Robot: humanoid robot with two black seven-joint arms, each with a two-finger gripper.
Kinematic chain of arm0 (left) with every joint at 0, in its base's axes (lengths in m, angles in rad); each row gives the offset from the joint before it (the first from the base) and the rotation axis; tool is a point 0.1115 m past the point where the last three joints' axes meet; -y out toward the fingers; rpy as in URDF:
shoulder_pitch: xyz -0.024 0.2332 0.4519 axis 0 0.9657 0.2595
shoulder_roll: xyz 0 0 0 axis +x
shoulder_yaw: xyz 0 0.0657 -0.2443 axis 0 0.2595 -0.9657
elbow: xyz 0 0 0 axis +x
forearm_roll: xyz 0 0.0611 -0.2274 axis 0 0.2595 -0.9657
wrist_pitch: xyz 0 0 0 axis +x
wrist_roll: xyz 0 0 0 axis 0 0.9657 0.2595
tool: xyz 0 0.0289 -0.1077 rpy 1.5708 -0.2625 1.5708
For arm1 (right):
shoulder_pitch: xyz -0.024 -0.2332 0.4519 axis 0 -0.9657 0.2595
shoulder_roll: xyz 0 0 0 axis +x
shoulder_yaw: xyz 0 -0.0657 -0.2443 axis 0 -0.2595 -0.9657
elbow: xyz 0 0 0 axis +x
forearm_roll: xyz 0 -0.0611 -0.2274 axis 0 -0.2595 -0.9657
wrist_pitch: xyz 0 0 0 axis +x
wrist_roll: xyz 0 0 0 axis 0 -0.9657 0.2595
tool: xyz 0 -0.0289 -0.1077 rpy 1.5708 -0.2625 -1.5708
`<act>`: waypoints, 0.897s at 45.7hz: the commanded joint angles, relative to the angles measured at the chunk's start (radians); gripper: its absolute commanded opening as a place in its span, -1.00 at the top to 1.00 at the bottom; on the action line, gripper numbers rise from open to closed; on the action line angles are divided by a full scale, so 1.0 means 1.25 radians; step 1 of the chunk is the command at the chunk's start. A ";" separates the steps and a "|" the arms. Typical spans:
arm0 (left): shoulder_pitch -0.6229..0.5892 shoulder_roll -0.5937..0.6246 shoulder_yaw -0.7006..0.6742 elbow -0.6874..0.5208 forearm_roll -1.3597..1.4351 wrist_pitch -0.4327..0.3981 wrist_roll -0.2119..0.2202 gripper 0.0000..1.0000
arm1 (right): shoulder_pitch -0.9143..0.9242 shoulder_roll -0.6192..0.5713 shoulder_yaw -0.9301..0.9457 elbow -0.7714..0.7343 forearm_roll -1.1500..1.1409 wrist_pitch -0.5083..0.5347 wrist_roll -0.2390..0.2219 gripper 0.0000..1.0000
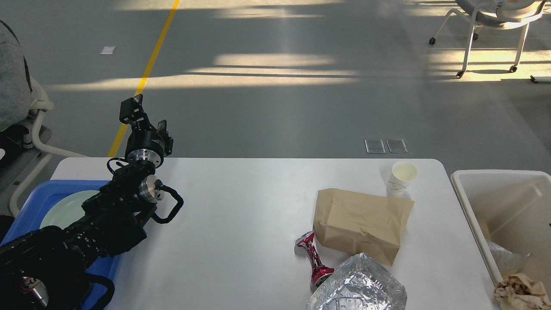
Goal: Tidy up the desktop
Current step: 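Raise the right gripper up away from the white bin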
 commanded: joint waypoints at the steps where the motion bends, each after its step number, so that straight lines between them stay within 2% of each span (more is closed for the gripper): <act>1: 0.000 0.000 0.000 0.000 0.000 -0.001 0.000 -0.93 | 0.013 -0.001 0.070 0.005 0.000 0.001 -0.001 -1.00; 12: 0.000 0.000 0.000 0.000 0.000 -0.001 0.000 -0.93 | 0.122 0.008 0.204 0.001 0.000 -0.001 -0.004 -1.00; 24: 0.000 0.000 0.000 0.000 0.000 -0.001 -0.001 -0.93 | 0.228 0.089 0.204 0.009 -0.006 0.009 -0.004 -1.00; 33: 0.000 0.000 0.000 0.000 0.000 -0.001 -0.001 -0.93 | 0.327 0.142 0.198 0.059 -0.017 -0.001 -0.006 -0.97; 37: 0.000 0.000 0.000 0.000 0.000 0.001 0.000 -0.93 | 0.378 0.172 0.196 0.065 -0.059 -0.051 -0.008 -0.95; 41: 0.000 0.000 0.000 0.000 0.000 -0.001 0.000 -0.93 | 0.401 0.205 0.197 0.064 -0.113 -0.135 -0.008 -0.96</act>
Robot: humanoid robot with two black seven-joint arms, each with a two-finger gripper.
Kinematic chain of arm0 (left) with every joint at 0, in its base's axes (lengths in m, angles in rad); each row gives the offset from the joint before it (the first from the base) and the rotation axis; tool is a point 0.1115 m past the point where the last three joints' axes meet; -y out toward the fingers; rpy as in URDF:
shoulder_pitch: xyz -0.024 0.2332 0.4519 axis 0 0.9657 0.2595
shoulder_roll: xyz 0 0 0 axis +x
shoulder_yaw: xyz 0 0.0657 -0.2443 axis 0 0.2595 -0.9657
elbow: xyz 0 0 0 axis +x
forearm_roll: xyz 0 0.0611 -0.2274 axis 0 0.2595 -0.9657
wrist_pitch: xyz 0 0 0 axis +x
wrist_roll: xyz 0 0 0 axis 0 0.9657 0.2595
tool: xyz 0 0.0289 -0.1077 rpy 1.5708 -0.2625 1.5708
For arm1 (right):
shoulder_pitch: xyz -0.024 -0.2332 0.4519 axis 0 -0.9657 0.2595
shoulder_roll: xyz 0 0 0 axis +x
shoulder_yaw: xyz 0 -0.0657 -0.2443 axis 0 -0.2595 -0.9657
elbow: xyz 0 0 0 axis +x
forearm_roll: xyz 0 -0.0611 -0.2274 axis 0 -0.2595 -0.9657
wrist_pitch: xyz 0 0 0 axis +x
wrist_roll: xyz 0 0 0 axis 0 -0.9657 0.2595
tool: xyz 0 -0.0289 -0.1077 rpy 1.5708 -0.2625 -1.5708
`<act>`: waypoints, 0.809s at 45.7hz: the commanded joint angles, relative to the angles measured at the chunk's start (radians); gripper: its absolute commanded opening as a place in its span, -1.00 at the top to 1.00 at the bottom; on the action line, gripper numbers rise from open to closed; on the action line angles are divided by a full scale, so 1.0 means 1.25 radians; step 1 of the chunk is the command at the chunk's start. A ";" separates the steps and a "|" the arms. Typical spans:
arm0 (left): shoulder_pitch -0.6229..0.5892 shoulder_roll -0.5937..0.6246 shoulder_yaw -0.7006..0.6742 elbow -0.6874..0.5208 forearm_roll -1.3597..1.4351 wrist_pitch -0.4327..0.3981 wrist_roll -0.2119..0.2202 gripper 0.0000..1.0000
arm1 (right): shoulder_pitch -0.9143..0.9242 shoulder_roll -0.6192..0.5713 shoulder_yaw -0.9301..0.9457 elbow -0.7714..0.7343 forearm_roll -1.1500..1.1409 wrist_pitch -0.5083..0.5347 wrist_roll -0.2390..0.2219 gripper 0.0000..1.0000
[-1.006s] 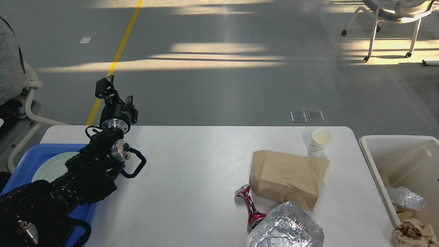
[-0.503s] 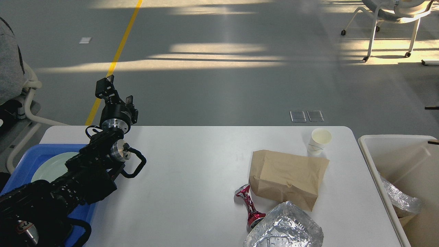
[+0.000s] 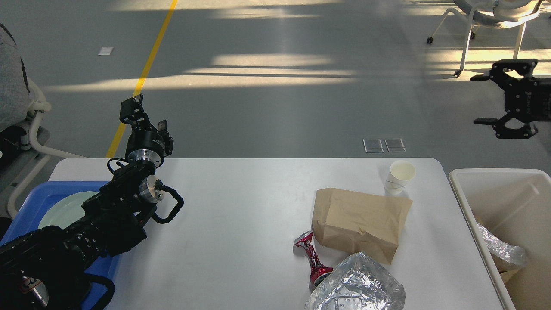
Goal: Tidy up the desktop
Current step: 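Raise the right gripper up away from the white bin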
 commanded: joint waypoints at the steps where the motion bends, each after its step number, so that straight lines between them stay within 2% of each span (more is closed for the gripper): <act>1: 0.000 0.000 0.000 0.000 0.000 0.000 0.000 -0.93 | 0.034 0.050 -0.001 -0.002 -0.065 -0.114 0.001 -0.96; 10: 0.000 0.000 0.000 0.000 0.000 -0.001 0.000 -0.93 | 0.028 0.131 -0.006 -0.010 -0.078 -0.244 -0.007 -0.96; 20: 0.000 0.000 0.000 0.000 0.000 0.000 -0.001 -0.93 | 0.052 0.221 -0.041 -0.021 -0.119 -0.368 -0.037 -0.97; 30: 0.000 0.000 0.000 0.000 0.000 -0.001 0.000 -0.93 | 0.138 0.288 -0.117 -0.015 -0.133 -0.362 -0.041 -1.00; 37: 0.000 0.000 0.000 0.000 0.000 -0.001 -0.001 -0.93 | 0.234 0.314 -0.209 0.063 -0.125 -0.334 -0.044 -1.00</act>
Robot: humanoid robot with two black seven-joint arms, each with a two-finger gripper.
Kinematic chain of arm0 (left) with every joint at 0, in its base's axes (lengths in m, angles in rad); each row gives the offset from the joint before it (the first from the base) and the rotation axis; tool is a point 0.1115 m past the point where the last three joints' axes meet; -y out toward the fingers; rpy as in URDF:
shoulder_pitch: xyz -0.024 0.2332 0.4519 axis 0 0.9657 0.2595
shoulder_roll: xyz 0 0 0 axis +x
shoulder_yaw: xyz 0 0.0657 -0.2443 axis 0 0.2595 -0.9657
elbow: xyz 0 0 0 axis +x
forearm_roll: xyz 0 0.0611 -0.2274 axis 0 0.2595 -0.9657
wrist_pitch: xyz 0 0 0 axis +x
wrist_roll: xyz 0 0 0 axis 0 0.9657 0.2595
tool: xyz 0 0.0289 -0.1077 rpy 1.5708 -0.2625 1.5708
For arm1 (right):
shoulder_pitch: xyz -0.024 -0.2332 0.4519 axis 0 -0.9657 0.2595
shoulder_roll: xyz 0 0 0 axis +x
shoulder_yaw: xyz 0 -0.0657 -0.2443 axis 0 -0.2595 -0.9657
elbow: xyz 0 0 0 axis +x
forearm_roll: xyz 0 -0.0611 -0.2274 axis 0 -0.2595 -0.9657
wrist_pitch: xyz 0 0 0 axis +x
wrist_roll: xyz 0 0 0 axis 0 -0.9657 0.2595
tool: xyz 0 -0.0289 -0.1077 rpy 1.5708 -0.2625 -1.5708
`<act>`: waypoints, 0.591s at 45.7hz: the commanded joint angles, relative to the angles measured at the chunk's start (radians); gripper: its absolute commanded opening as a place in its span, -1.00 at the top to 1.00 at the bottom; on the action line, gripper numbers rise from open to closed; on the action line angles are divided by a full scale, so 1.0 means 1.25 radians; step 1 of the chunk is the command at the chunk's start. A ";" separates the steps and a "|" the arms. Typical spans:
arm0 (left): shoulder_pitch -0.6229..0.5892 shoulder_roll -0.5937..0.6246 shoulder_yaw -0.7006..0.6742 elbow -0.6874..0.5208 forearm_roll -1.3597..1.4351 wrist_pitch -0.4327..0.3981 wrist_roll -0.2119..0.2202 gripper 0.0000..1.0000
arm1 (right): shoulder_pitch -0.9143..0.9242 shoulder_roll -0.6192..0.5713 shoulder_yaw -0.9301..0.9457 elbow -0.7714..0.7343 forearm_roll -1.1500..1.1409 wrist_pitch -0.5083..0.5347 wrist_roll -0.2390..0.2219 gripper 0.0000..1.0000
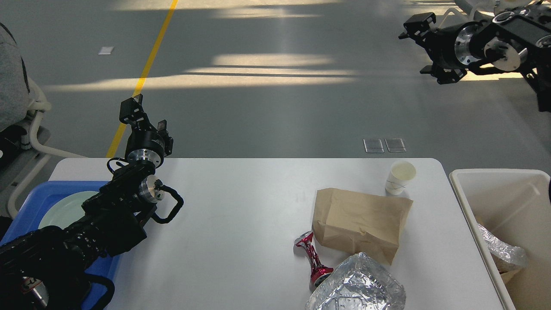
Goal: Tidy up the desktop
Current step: 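Raise the right gripper up away from the white bin, then lower the right gripper toward the brown paper bag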
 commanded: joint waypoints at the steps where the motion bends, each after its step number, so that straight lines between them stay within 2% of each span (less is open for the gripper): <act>1: 0.000 0.000 0.000 0.000 0.000 0.001 -0.001 -0.93 | 0.085 0.014 -0.079 0.069 0.009 0.030 -0.001 -1.00; 15: 0.000 0.000 0.000 0.000 0.000 0.000 0.000 -0.93 | 0.343 0.032 -0.296 0.251 0.015 0.220 0.021 -1.00; 21: 0.000 0.000 0.000 0.000 0.000 0.001 0.000 -0.93 | 0.430 0.032 -0.380 0.311 0.014 0.278 0.049 -1.00; 27: 0.000 0.000 0.000 0.000 0.000 0.000 0.000 -0.93 | 0.496 0.033 -0.423 0.359 0.009 0.310 0.051 -1.00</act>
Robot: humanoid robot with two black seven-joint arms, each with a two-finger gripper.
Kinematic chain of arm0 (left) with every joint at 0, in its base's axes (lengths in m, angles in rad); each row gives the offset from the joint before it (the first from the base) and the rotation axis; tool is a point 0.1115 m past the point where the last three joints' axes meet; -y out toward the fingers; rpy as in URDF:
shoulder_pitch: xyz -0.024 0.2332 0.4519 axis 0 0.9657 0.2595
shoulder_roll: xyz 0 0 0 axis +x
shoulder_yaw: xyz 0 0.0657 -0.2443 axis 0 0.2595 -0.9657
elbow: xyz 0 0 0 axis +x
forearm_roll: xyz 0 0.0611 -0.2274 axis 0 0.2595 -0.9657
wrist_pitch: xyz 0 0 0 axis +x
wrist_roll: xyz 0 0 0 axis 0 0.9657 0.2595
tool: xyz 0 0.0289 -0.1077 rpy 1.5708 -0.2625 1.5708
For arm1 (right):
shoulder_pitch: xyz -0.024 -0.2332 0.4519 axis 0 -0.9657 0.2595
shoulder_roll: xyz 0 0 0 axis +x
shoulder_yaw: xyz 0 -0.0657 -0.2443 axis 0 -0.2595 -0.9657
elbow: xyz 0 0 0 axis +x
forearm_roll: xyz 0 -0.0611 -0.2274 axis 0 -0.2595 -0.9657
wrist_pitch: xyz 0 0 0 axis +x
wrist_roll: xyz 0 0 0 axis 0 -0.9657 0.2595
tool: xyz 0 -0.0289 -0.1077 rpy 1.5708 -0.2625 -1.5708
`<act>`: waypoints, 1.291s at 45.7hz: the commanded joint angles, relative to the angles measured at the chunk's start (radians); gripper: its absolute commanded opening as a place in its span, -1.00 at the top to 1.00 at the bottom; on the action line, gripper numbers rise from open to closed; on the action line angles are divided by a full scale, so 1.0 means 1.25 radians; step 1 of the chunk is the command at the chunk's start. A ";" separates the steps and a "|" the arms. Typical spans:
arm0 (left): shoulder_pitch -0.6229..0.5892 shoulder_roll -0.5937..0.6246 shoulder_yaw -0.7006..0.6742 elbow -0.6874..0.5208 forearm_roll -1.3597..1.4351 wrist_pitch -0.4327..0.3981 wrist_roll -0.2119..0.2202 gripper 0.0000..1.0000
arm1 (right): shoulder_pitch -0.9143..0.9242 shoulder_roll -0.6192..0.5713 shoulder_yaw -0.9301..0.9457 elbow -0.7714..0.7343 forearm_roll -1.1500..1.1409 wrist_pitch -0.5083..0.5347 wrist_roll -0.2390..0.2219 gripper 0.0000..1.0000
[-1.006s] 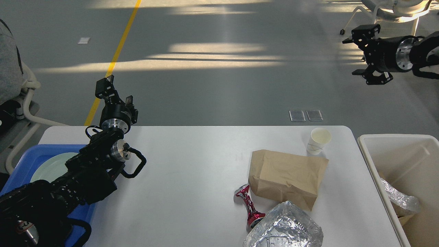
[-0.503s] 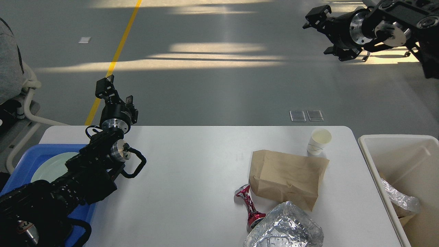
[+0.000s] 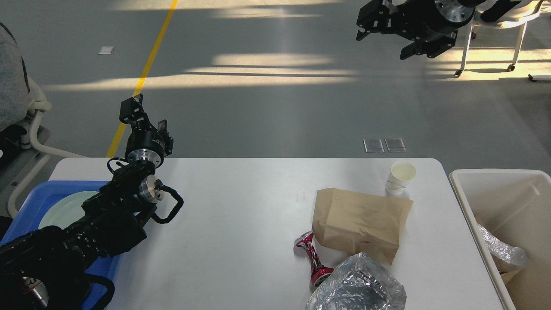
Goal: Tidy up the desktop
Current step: 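Lower the right gripper toward the brown paper bag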
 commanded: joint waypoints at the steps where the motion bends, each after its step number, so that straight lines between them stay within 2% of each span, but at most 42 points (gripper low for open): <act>1: 0.000 0.000 0.000 0.000 0.000 0.000 0.000 -0.93 | 0.065 -0.001 -0.041 0.047 -0.006 0.031 0.003 -1.00; 18: 0.000 0.000 0.000 0.000 0.000 0.001 0.000 -0.93 | 0.188 0.020 -0.199 0.192 -0.013 0.051 -0.008 -1.00; 31: 0.000 0.000 0.000 0.000 0.000 0.000 -0.001 -0.93 | 0.295 0.024 -0.238 0.319 -0.006 0.127 -0.008 -1.00; 35: 0.000 0.000 0.000 0.000 0.000 0.000 0.000 -0.93 | 0.306 0.025 -0.235 0.321 -0.005 0.186 -0.008 -1.00; 52: 0.000 0.000 0.000 0.000 0.000 0.001 0.000 -0.93 | 0.295 0.015 -0.221 0.320 0.000 0.186 -0.002 -1.00; 59: 0.000 0.000 0.000 0.000 0.000 0.001 -0.001 -0.93 | 0.225 0.004 -0.219 0.315 -0.005 0.186 -0.004 -1.00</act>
